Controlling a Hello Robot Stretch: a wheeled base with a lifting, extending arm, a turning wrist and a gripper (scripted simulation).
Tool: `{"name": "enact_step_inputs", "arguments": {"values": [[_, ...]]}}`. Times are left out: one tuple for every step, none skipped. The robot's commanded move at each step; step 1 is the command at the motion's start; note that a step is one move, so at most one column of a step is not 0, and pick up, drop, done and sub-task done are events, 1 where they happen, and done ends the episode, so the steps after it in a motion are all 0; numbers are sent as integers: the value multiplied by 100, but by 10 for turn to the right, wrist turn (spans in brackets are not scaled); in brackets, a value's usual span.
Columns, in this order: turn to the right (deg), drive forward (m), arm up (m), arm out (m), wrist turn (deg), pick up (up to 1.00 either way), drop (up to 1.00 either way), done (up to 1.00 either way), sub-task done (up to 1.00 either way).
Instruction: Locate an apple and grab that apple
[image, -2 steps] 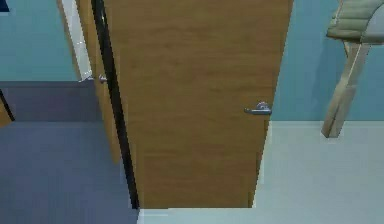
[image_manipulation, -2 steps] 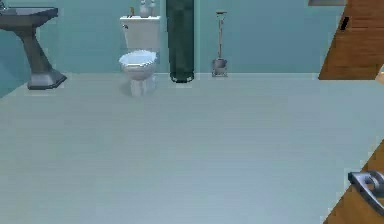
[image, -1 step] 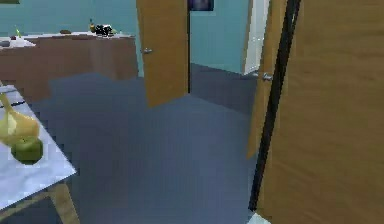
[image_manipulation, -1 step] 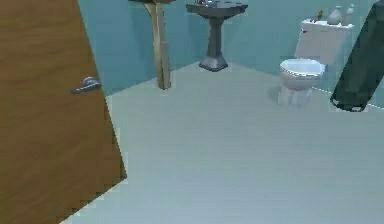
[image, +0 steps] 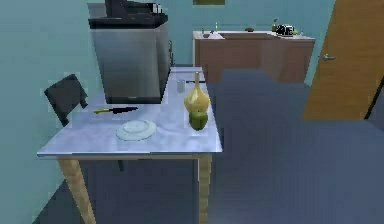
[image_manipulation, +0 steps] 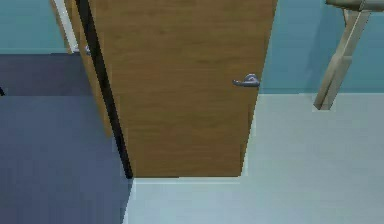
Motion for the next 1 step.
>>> {"name": "enact_step_inputs", "arguments": {"values": [[0,30,0,0,0,0,0,0,0]]}}
